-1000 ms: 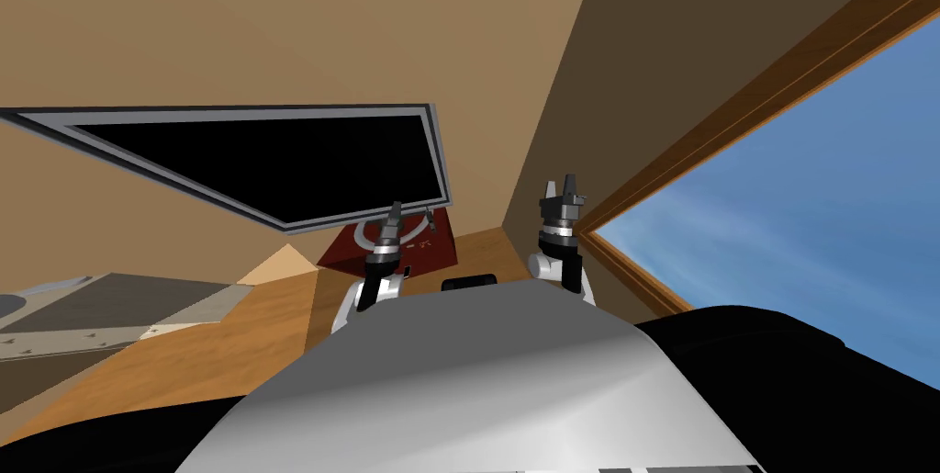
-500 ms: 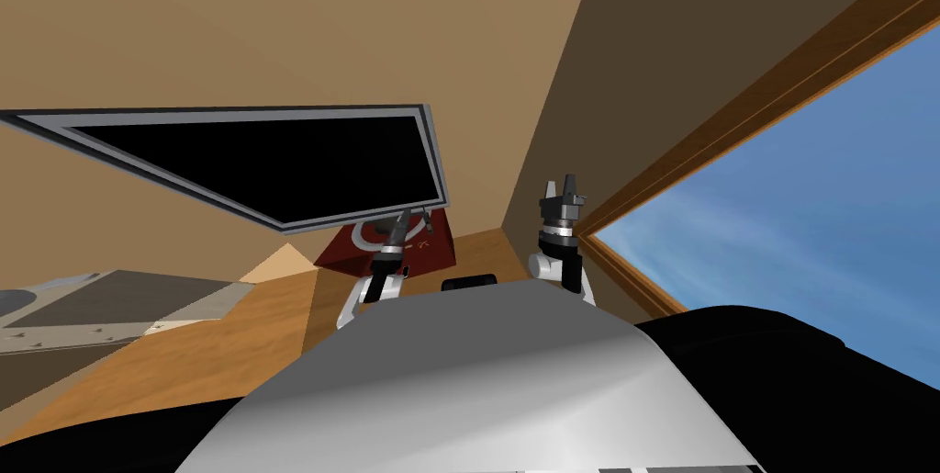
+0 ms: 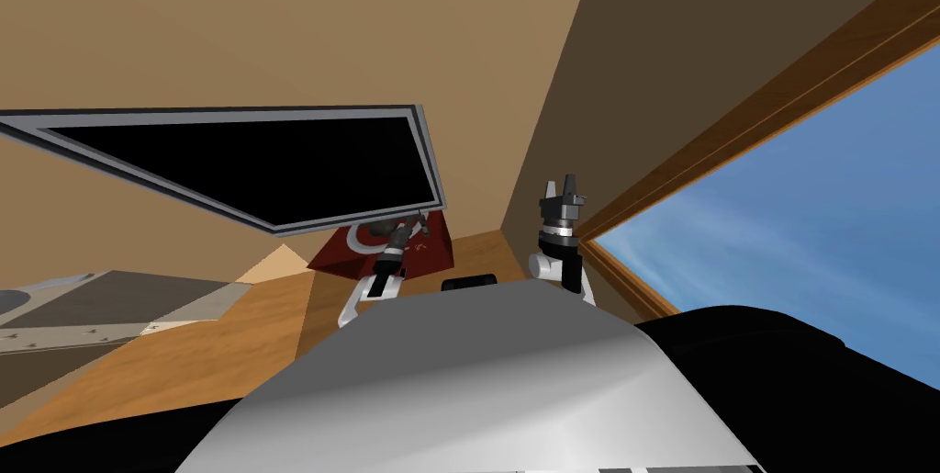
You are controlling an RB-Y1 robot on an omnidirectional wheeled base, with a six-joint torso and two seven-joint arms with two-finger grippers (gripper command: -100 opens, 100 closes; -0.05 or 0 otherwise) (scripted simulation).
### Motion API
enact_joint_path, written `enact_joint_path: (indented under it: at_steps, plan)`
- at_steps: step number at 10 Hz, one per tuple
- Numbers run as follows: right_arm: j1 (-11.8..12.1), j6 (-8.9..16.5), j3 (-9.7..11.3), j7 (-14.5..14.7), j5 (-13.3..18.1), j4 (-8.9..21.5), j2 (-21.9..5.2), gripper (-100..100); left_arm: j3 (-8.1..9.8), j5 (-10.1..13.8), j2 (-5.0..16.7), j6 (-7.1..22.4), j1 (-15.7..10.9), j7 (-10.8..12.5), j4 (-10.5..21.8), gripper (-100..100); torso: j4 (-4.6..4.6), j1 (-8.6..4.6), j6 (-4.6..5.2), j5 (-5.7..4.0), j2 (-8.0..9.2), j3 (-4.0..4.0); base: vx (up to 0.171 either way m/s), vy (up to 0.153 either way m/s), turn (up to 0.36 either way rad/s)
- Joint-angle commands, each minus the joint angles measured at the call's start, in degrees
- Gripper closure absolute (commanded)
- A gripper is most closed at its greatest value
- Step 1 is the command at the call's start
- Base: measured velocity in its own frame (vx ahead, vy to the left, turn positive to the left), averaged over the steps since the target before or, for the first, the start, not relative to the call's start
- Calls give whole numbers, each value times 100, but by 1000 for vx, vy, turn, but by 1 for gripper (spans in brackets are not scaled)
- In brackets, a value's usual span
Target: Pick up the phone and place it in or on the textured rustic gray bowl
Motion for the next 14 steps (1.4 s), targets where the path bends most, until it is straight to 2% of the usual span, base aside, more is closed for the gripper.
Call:
enact_joint_path:
  at_steps: [1, 4, 7, 8, 9, 10, 14]
  plan:
    - [0, 0, 0, 0, 0, 0, 0, 0, 58, -130, 108, 86, -70, -129, 286, -100, 0, 0, 0, 0, 0, 0, 54, -79, 4]
    - [0, 0, 0, 0, 0, 0, 0, 0, 84, -225, 161, 148, -114, -225, 587, -100, -1, 2, 0, 0, -6, -3, 53, -42, 3]
    - [0, 0, 0, 0, 0, 0, 0, 0, 171, -500, 284, 298, -222, -517, 1177, -100, -2, -6, 0, -1, -10, -5, 78, -63, -6]
    - [1, 0, 0, 0, 0, 0, 0, 0, 171, -500, 284, 298, -222, -517, 1177, -100, -4, -7, 1, -2, -20, -11, 76, -53, -2]
    - [0, 0, 0, 0, 0, 0, 0, 0, 231, -665, 343, 365, -276, -704, 1486, -100, -3, -3, 0, -1, -14, -8, 108, -72, -27]
    - [1, 0, 0, 0, 0, 0, 0, 0, 231, -665, 343, 365, -276, -704, 1518, -100, -4, -8, 1, -1, -22, -12, 86, -58, -8]
    - [0, 0, 0, 0, 0, 0, 0, 0, 353, -940, 399, 446, -356, -1042, 2089, -100, -3, 0, 0, 0, -13, -8, 80, -48, -19]
